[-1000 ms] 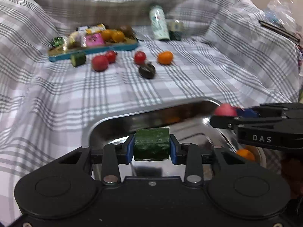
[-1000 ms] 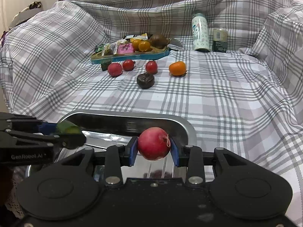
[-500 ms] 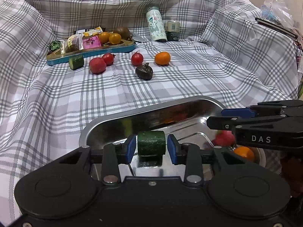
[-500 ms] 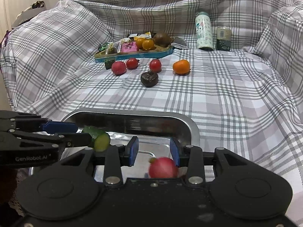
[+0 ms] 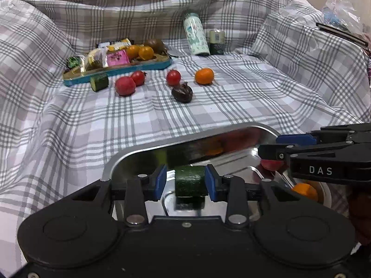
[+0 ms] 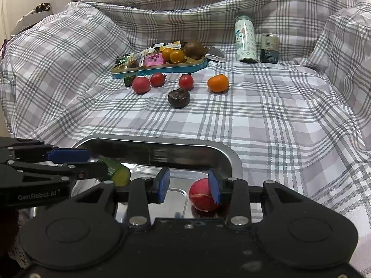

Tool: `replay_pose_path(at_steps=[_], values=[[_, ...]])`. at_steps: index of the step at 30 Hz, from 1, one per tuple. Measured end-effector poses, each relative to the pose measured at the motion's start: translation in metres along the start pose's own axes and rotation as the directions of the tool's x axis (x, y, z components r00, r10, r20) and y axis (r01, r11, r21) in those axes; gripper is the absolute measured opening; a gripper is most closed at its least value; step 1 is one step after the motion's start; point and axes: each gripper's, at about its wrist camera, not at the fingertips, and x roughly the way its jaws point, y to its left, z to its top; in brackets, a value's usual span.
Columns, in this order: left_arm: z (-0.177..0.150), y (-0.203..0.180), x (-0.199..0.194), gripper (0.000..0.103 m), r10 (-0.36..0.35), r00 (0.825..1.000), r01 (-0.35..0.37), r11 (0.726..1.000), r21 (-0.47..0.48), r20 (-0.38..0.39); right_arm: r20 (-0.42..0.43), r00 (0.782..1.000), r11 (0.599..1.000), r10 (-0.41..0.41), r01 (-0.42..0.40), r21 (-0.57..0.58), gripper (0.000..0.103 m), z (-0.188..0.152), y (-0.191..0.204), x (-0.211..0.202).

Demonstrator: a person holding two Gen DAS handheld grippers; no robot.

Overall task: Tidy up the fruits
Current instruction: 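Carry the radish and cucumber over the steel tray and release both, then move both open tools back toward the remaining fruits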

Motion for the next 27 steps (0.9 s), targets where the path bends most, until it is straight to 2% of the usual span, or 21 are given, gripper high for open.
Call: replay_pose_path(at_steps=[27], values=[[0.004, 0.027, -0.008, 0.045, 0.075, 0.997, -0.068, 0.987, -0.148, 0.037, -0.003, 0.998, 0.997, -0.062, 0.063, 0.035, 0.039, 0.002, -0.009, -0.004]])
